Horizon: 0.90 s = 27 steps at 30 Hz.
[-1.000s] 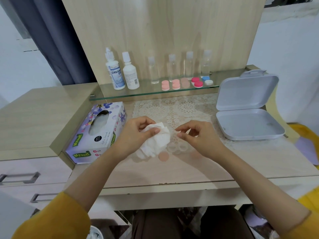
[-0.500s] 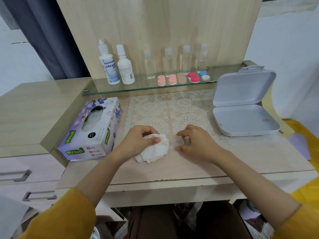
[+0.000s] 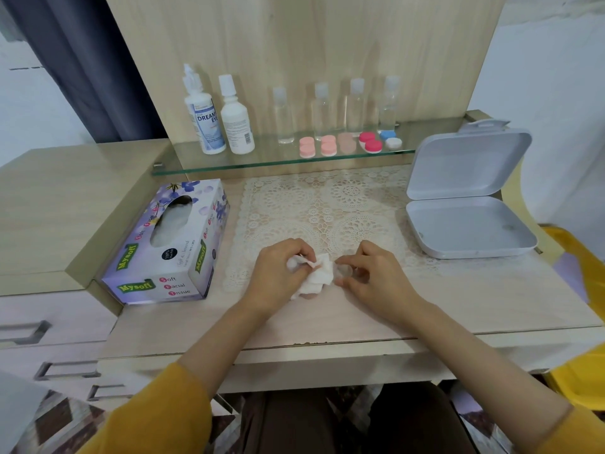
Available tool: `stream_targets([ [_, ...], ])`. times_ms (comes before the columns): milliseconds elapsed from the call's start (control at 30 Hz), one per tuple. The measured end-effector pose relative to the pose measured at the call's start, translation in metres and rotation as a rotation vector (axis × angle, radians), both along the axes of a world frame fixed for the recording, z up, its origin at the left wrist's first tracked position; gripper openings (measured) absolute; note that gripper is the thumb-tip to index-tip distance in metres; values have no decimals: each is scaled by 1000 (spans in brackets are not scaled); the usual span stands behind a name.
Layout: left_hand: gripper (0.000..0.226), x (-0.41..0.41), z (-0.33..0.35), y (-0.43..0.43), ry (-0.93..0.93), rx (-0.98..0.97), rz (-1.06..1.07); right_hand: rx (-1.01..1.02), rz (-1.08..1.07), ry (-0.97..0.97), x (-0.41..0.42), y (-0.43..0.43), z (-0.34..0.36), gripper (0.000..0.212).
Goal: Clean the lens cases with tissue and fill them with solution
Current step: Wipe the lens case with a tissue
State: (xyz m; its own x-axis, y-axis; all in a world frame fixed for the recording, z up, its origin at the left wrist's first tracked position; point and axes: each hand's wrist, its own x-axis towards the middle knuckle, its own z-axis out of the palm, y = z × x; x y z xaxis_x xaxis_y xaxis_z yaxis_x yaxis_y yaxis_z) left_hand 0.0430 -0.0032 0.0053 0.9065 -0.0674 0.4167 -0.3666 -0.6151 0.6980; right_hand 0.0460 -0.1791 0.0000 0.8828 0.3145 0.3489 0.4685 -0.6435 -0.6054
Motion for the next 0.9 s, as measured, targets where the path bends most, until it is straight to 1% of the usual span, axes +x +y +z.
stream_targets([
  [33, 9, 0, -2, 2, -72, 48, -27, 3, 1, -4, 0, 0, -1, 9],
  [100, 16, 1, -6, 6, -142, 135, -77, 1, 3, -13, 1, 0, -2, 9],
  [200, 24, -1, -11, 8, -181, 191, -115, 3, 5, -29, 1, 0, -2, 9],
  [300, 42, -3, -12, 12, -159, 195, -169, 7, 1, -30, 2, 0, -3, 10],
  [333, 44, -3, -13, 13, -164, 202, -187, 6, 3, -31, 3, 0, -3, 11],
  [400, 35, -2, -14, 13, -208, 210, -195, 6, 11, -34, 3, 0, -4, 11],
  [467, 26, -1, -13, 10, -226, 197, -159, 13, 15, -36, 2, 0, -5, 11],
  [567, 26, -1, -12, 9, -230, 181, -134, 29, 23, -41, 2, 0, -6, 13],
  [700, 18, 2, -11, 10, -250, 213, -133, 36, 33, -38, 4, 0, -8, 16],
  [800, 19, 4, -13, 8, -295, 229, -135, 38, 34, -41, 5, 0, -9, 18],
  [900, 19, 4, -17, 7, -336, 217, -119, 43, 33, -43, 4, 0, -10, 15],
])
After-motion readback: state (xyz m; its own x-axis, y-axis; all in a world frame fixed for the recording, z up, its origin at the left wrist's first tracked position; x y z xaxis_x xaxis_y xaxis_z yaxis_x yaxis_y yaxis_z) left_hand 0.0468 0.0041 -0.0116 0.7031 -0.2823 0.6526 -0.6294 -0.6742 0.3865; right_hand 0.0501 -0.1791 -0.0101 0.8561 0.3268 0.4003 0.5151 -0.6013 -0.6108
